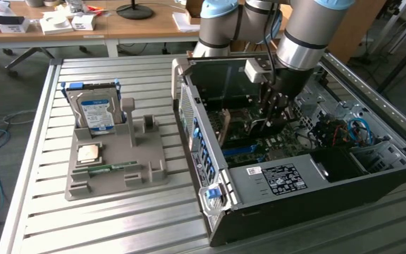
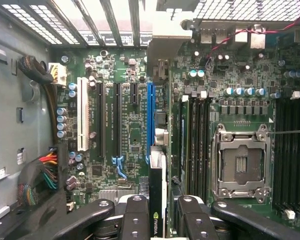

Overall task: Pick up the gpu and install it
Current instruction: 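Insert the gpu into the slot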

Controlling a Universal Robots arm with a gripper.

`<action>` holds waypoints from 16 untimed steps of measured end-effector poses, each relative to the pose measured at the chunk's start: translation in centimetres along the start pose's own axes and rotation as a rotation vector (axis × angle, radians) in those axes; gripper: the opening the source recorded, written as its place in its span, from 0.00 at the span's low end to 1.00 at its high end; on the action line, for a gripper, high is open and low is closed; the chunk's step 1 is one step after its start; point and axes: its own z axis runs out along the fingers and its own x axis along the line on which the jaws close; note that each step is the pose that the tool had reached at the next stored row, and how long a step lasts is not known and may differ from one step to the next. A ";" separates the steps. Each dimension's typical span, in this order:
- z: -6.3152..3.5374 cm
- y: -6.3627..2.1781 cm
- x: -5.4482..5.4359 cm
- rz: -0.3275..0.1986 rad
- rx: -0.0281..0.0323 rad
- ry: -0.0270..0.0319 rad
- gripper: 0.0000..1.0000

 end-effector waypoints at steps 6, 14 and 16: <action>0.01 0.40 0.0 0.000 0.0009 -0.0001 0.27; 0.01 0.60 0.0 0.000 0.0009 -0.0001 0.27; 0.02 0.72 0.0 0.000 0.0010 0.0000 0.27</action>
